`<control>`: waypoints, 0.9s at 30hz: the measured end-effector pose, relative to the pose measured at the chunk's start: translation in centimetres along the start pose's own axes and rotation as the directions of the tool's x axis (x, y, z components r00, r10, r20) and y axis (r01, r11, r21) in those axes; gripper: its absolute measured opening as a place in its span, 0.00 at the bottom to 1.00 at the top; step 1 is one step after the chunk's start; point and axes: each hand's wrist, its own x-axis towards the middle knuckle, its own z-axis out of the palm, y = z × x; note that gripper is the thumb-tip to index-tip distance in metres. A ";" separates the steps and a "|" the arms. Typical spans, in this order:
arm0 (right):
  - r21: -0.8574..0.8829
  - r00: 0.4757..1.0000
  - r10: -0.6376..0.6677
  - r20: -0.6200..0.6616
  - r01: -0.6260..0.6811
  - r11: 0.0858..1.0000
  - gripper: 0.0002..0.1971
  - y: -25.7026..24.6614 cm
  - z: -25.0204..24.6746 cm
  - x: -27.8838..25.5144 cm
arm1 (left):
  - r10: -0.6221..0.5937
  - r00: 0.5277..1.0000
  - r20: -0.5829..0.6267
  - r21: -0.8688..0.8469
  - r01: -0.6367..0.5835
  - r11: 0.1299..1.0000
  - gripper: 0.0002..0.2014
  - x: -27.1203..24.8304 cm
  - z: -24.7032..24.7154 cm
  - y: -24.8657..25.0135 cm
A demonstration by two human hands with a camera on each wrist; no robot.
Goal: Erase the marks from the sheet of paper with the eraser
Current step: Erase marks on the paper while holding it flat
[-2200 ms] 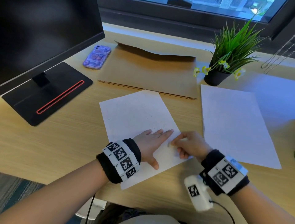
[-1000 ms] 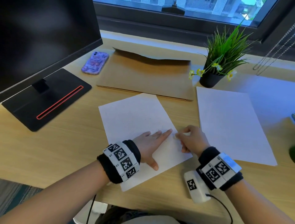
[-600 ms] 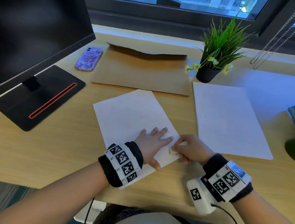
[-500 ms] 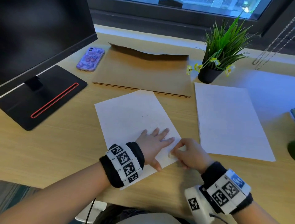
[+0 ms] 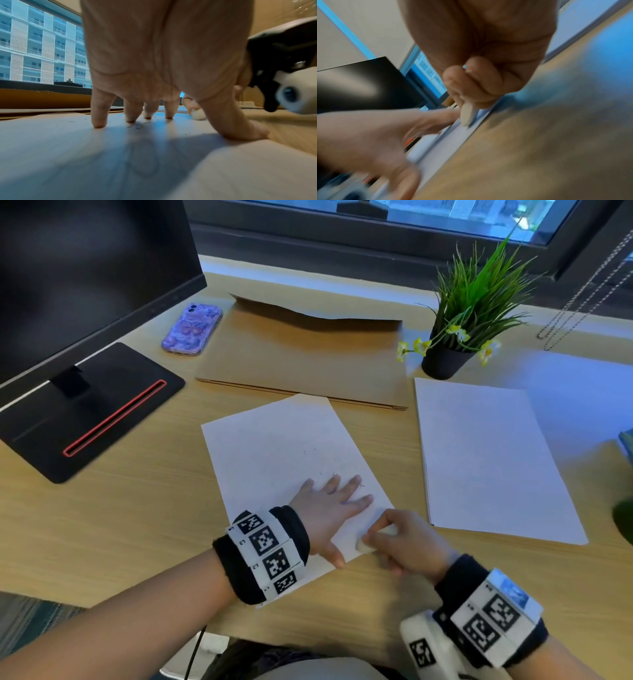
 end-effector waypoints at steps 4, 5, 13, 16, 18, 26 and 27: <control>0.080 0.983 0.024 -0.184 -0.010 0.997 0.06 -0.2 -1.9 0.9 | -0.004 1.000 0.004 -0.019 0.004 1.000 0.54 0.0 0.1 0.0; 0.045 0.989 0.000 -0.150 0.006 0.999 0.05 -0.3 -1.3 0.6 | -0.004 1.000 0.000 -0.019 0.004 1.000 0.54 -0.1 0.0 0.0; -0.086 0.988 -0.048 -0.144 0.036 0.996 0.06 -0.9 -1.6 1.6 | -0.009 1.000 -0.010 -0.013 0.009 1.000 0.56 -0.4 -0.2 0.0; -0.036 0.971 -0.056 -0.231 0.049 0.998 0.06 -1.1 -1.6 2.1 | -0.021 1.000 -0.018 -0.028 0.021 0.999 0.57 -0.4 -0.1 0.1; -0.055 0.994 -0.061 -0.089 0.056 0.997 0.06 -0.9 0.1 1.2 | -0.027 0.999 -0.022 -0.045 0.026 0.999 0.57 -0.5 -0.1 0.1; 0.067 0.962 -0.006 -0.274 0.025 0.997 0.06 -1.8 -2.5 3.2 | -0.026 0.999 -0.029 -0.026 0.026 0.999 0.57 -0.5 0.0 0.0; 0.069 0.961 -0.018 -0.277 0.039 0.997 0.06 -1.8 -2.3 3.1 | -0.027 0.999 -0.034 -0.023 0.026 0.999 0.57 -0.5 0.1 0.0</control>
